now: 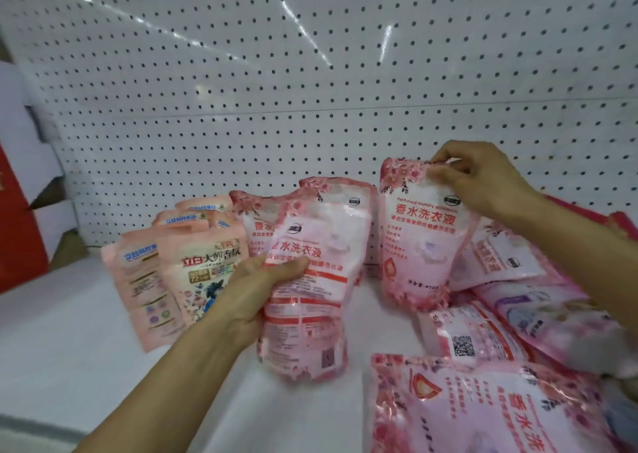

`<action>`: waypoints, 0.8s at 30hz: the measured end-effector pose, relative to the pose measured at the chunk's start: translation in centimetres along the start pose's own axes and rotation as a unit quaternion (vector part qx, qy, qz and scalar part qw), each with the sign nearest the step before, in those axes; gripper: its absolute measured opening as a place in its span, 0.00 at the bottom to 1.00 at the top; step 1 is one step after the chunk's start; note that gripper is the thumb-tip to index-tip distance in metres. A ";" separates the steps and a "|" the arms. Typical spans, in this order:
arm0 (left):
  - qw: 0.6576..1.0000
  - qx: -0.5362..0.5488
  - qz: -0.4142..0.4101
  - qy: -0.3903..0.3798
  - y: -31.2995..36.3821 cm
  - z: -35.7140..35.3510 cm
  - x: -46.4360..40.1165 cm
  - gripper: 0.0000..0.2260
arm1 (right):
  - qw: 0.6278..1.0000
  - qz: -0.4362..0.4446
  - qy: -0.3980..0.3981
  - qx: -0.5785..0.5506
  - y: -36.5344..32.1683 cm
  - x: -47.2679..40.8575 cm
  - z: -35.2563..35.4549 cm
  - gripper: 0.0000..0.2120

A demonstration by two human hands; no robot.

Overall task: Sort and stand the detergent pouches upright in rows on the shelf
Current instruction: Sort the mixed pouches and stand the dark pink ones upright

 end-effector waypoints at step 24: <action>0.897 -0.146 -0.234 0.344 2.3 3.2 4.5 0.16 | 0.985 0.058 -0.139 -0.083 -3.6 0.5 -9.8 0.09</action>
Point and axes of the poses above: each hand's wrist, its own x-axis away from the middle knuckle, its own z-axis out of the back of the hand, y = z × x, the point moved 8 cm from there along -x, towards the middle knuckle, and after that the axes turned 7 degrees about -x, right-handed, at the moved point
